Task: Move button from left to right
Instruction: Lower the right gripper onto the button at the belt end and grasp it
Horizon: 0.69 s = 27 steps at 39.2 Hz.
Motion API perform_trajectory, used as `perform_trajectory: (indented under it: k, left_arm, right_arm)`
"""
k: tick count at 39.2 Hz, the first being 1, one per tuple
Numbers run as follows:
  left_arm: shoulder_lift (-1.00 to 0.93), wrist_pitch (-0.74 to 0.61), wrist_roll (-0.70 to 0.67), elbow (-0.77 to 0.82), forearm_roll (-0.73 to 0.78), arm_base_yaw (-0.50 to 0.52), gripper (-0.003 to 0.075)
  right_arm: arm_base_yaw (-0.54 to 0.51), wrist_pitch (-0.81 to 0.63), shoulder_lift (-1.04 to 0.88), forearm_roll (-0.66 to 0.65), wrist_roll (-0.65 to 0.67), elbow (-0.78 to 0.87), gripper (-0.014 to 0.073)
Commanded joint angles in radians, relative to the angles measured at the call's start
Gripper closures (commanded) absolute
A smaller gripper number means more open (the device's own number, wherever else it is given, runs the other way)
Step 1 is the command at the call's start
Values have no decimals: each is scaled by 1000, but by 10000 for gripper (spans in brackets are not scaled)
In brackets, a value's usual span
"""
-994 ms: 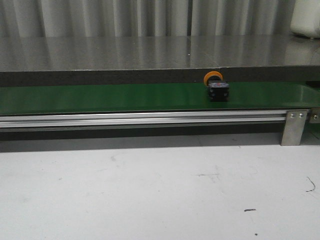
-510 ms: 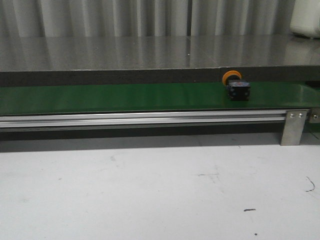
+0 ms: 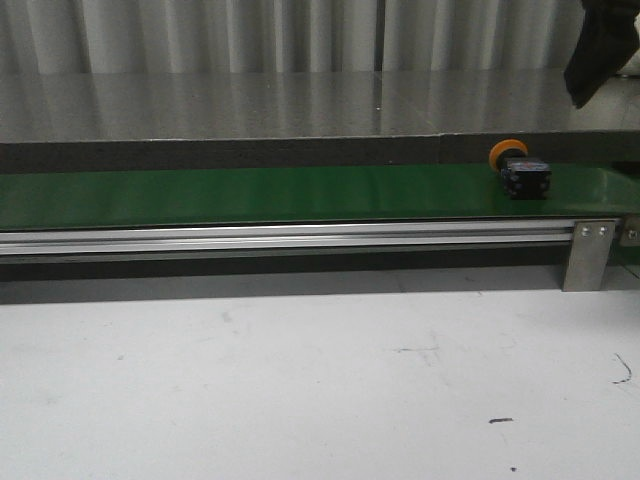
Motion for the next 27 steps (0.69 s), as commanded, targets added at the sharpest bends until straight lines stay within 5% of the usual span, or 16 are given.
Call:
perform_trajectory:
  k: [1,27]
  left_arm:
    - [11,-78,-2,-28,-13,-2,741]
    - [11,-78,-2,-28,-13,-2,741]
  right_arm:
    - [-9,-7,50,13,0,-101,-50]
    - [-60,-10,354,15,32,-268,-48]
